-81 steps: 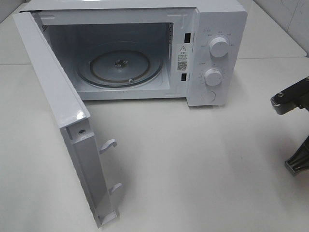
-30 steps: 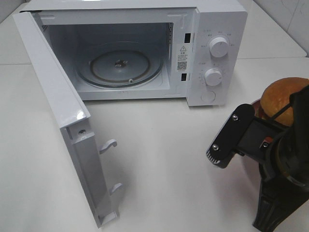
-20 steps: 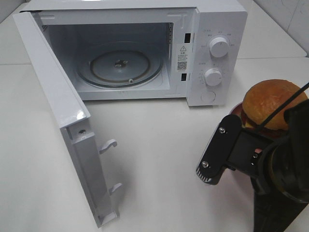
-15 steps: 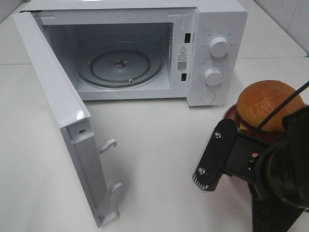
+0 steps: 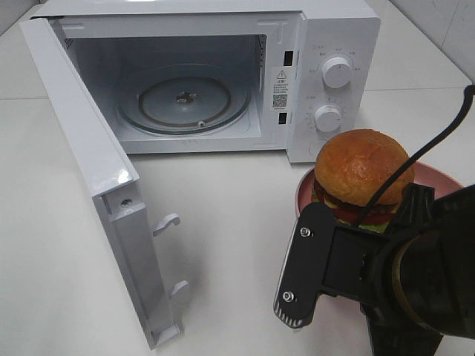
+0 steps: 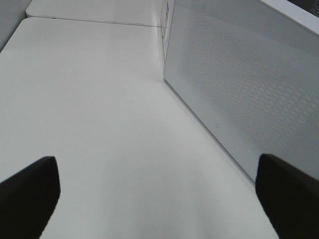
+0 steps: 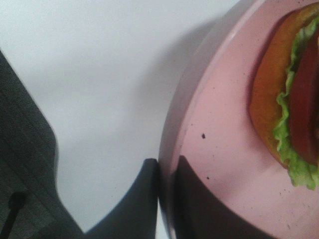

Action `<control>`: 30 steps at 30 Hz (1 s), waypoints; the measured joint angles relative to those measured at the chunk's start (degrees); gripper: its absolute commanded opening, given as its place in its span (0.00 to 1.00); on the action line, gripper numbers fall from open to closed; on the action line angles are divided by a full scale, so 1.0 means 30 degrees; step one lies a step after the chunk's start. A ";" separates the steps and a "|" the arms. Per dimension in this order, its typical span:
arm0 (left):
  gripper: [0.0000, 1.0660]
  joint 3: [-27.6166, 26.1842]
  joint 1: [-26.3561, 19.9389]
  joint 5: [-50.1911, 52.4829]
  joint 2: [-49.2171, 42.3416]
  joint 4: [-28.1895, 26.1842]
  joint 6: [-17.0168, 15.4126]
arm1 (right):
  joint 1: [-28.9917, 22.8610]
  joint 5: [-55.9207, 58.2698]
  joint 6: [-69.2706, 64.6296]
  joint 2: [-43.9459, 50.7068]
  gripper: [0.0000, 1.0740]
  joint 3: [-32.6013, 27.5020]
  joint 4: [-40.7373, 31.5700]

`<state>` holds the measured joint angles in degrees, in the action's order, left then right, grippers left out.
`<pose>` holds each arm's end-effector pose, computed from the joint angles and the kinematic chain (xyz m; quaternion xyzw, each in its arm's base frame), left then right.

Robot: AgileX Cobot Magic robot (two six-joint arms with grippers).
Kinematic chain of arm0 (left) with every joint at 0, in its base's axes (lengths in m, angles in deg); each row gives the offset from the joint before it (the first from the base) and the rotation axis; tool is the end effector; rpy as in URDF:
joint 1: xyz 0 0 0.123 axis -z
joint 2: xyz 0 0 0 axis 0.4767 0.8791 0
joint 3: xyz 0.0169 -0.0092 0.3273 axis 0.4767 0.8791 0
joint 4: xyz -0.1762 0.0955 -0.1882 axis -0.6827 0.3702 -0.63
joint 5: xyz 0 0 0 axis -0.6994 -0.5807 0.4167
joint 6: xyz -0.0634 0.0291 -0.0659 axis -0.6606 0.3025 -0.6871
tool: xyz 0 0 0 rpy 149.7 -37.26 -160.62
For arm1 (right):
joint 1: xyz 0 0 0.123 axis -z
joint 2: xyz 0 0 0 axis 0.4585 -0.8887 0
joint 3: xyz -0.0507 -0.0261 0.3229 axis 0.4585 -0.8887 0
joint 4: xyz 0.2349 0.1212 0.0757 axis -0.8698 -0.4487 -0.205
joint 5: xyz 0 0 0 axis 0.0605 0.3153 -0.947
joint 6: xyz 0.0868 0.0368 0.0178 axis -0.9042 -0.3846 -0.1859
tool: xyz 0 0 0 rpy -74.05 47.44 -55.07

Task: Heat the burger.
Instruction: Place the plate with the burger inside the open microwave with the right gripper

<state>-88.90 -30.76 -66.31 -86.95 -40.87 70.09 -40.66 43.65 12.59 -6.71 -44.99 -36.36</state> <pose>-0.0262 -0.0134 0.2912 -0.0017 0.8466 -0.0557 0.5294 0.1234 0.1853 0.2062 -0.5795 0.7748 -0.1683 0.1887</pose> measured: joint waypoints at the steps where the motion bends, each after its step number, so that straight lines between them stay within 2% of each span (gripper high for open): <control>1: 0.94 0.0000 0.0000 0.0000 0.0000 0.0000 0.0000 | 0.0000 0.0000 0.0000 0.0000 0.01 0.0000 0.0000; 5: 0.94 0.0000 0.0000 0.0000 0.0000 0.0000 0.0000 | 0.0000 -0.0076 0.0229 0.0000 0.01 0.0000 0.1070; 13: 0.94 0.0000 0.0000 0.0000 0.0000 0.0000 0.0000 | 0.0000 -0.0497 0.1050 0.0000 0.01 0.0000 0.1642; 30: 0.94 0.0000 0.0000 0.0000 0.0000 0.0000 0.0000 | 0.0000 -0.3820 0.6646 0.0000 0.04 -0.0057 0.2292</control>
<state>-88.90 -30.76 -66.31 -86.95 -40.87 70.09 -40.66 32.19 32.53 -6.71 -45.16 -29.48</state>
